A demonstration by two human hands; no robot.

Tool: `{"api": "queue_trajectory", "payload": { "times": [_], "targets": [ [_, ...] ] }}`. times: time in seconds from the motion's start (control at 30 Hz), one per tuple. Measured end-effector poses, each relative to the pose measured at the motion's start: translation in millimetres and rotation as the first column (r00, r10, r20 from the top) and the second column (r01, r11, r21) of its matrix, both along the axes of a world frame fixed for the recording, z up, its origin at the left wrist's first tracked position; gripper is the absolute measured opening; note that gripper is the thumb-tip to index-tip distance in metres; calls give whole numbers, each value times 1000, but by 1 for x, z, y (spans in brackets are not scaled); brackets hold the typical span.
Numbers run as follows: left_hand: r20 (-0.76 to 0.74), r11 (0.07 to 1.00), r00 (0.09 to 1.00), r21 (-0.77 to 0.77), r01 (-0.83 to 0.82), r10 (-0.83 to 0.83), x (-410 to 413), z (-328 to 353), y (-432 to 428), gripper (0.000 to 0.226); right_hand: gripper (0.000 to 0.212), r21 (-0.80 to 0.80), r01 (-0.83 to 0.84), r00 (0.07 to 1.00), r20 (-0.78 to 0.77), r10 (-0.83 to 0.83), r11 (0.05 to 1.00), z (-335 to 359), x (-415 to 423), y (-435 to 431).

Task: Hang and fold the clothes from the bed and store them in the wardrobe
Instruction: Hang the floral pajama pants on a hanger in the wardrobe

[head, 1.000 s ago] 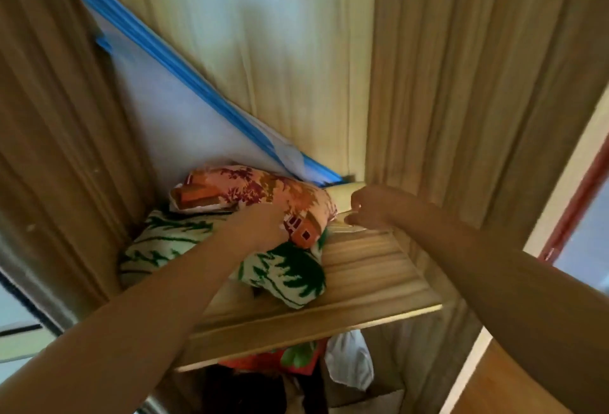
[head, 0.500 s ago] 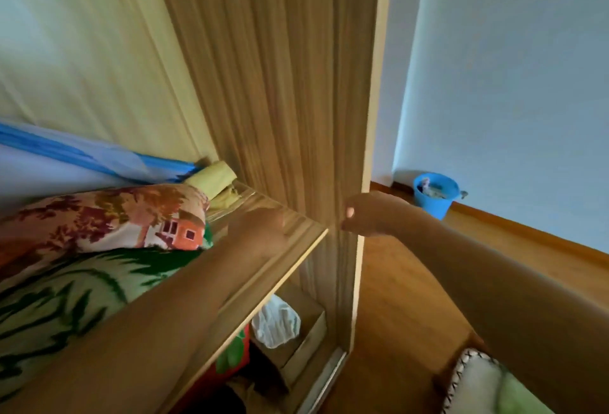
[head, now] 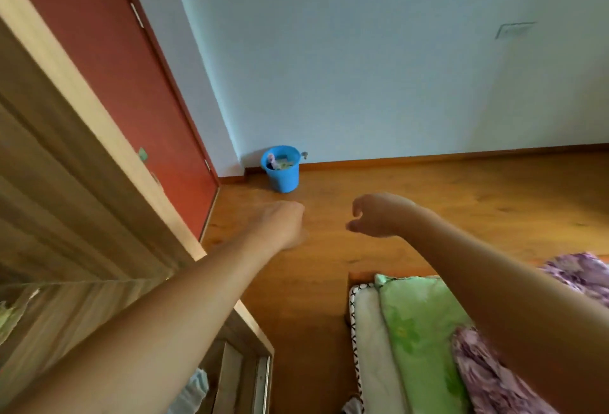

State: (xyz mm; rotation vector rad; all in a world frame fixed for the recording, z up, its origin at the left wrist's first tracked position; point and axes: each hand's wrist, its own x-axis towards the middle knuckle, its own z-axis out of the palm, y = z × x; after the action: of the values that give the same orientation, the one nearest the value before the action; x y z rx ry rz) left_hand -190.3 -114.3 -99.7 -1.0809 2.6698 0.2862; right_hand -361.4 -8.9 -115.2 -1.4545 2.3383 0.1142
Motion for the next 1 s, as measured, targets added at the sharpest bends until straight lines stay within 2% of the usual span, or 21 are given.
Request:
{"api": "queue_trajectory", "payload": {
  "times": [0.1,0.27,0.47,0.6,0.73,1.0],
  "targets": [
    [21,989,990,-43,144,-143,-60,-7,-4,35,51,15,110,994,24,-110,994,-8,-43,14],
    [45,954,953,-14,300,-299,-149,-19,7,34,44,13,308,949,70,-308,951,-16,-105,50],
    [89,839,836,-13,544,-541,-252,-33,55,33,48,28,581,810,83,-581,814,-33,-164,141],
    [109,698,694,-8,716,-712,-310,-47,108,33,42,29,740,669,65,-740,672,-46,-171,216],
    [120,517,510,30,856,-852,-350,-60,163,36,24,20,873,486,52,-872,487,-49,-156,279],
    [32,100,98,78,992,-995,-391,-88,224,23,39,94,991,94,20,-995,95,-52,-111,329]
  ]
}}
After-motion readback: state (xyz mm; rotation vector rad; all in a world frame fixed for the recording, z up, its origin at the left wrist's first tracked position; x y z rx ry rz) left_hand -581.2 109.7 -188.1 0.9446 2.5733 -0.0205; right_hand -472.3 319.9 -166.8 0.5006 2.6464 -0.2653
